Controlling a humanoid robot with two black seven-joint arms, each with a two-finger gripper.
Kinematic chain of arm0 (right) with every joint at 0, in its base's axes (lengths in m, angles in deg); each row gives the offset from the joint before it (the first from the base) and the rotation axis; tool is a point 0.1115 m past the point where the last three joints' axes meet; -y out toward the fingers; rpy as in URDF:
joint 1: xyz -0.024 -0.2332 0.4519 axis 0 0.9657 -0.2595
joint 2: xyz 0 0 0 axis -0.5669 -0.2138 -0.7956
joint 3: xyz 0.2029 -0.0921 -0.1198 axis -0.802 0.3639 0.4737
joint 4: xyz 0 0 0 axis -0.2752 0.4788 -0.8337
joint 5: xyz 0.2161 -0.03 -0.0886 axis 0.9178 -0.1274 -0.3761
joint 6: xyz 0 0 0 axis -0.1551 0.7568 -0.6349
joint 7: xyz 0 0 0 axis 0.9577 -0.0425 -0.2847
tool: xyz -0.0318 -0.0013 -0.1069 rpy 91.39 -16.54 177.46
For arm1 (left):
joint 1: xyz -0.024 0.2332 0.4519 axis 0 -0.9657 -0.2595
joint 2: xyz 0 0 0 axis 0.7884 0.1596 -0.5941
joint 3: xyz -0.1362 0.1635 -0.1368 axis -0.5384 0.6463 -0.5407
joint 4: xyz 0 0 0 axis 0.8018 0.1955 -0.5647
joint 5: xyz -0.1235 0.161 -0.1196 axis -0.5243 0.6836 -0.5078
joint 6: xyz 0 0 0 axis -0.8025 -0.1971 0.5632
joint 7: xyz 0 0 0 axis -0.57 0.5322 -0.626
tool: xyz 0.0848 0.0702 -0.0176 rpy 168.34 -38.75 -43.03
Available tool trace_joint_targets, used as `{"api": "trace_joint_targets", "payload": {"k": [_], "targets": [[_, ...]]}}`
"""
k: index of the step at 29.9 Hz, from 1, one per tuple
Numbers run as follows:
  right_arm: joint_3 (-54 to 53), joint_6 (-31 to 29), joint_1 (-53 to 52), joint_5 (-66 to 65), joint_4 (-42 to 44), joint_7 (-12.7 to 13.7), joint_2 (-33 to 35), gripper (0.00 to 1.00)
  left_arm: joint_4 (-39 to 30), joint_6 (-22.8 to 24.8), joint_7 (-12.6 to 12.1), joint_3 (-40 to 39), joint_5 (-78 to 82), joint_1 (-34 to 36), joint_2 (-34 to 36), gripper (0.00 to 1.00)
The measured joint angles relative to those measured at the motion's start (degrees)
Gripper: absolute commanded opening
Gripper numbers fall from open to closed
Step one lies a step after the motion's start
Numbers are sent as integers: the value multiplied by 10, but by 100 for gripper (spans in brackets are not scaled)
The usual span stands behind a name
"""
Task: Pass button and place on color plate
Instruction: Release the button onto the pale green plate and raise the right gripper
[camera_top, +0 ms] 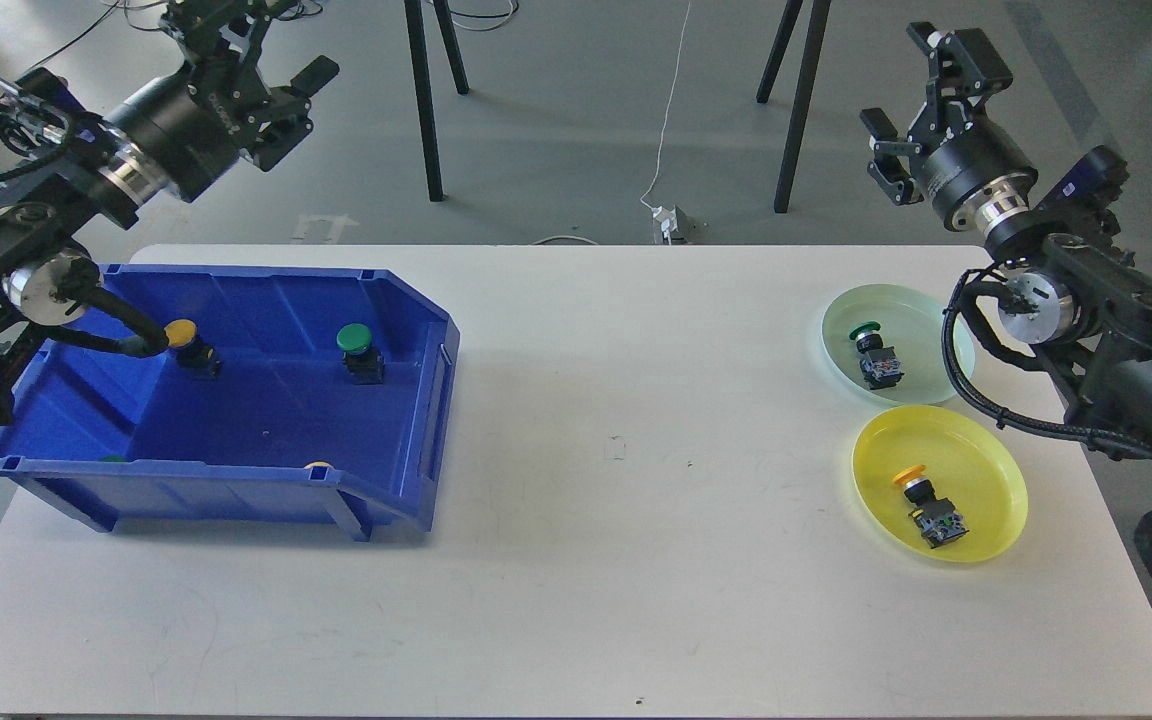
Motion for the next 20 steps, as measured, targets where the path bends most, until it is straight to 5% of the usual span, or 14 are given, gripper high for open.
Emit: {"api": "trace_joint_targets", "payload": {"k": [20], "targets": [[-97,-24,19,21,-31,0,-21,100,58,0,0,-9,-39,-4,-25,93]]}}
